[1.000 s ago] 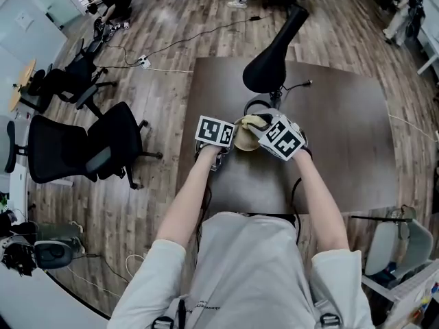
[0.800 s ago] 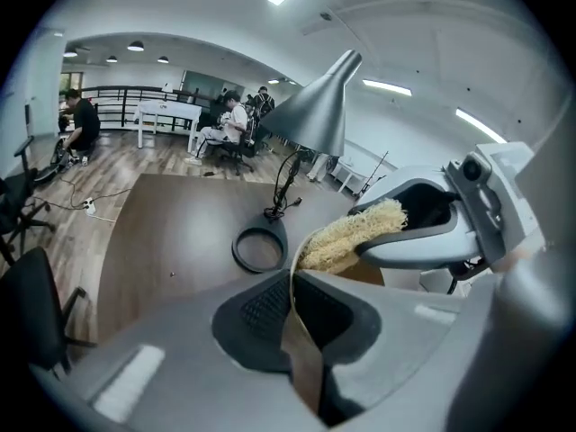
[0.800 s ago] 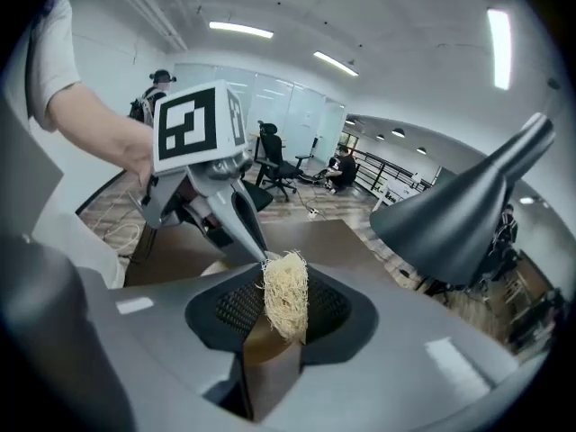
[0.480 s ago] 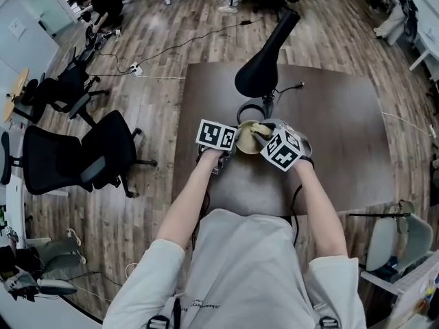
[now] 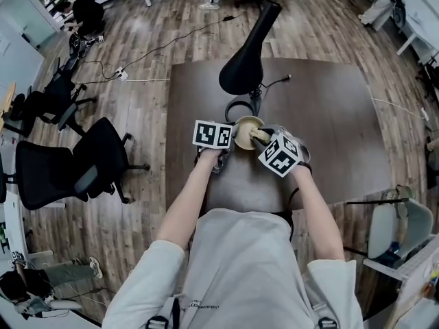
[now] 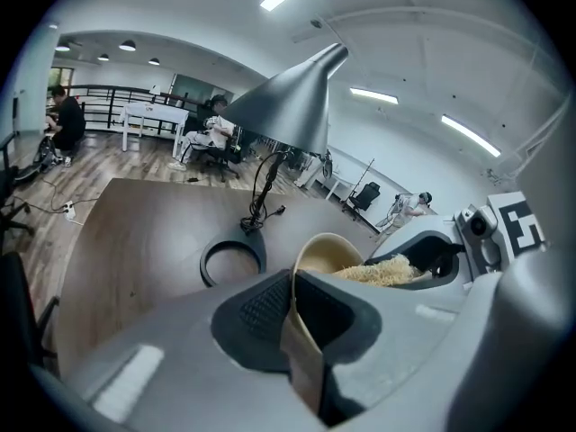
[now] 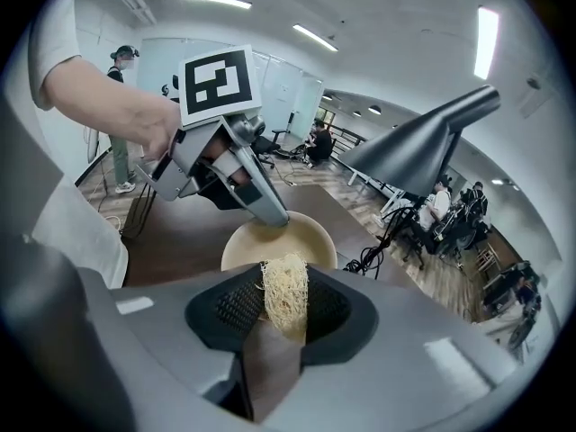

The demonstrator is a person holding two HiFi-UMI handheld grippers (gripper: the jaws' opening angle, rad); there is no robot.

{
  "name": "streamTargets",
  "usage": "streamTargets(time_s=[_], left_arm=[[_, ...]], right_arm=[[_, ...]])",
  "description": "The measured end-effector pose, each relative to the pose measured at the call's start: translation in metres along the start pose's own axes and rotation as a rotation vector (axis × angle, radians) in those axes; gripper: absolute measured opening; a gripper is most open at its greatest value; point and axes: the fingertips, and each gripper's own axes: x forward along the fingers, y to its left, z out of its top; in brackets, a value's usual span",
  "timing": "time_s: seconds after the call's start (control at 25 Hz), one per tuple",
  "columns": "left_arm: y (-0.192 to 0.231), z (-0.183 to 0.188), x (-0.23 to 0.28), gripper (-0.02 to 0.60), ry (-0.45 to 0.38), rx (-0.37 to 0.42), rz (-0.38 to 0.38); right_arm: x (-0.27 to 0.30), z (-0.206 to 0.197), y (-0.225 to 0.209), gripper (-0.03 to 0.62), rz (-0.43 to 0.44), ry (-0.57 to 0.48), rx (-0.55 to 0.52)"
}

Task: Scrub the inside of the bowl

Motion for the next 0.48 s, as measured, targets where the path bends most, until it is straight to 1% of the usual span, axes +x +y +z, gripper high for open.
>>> streamTargets(time_s=[0.12,0.2,0.32,0.48], left_arm=[[0.004,0.002,0.000,0.022,-0.016,-0.036,-0.012],[0.004,0.003,0.001,0.020,-0.025,-0.057,-0.021],[0.001,0.005,0.003,0.022,-0.032,-0.061,-0.019],[-0.002,-0.002,0.003,0.020,-0.023,-0.056,-0.026]], right_arm=[[0.001,0.004,0.004,0.132,0.013,-0.011,0.026],[0.002,0.005,0.012,0.132,0.040,-0.019,0.020],[0.004,0.007,0.017,0.130,0.061,-0.023,-0.002],[0.011,0.020,0.027,0.130,0.088,-0.049,0.011]])
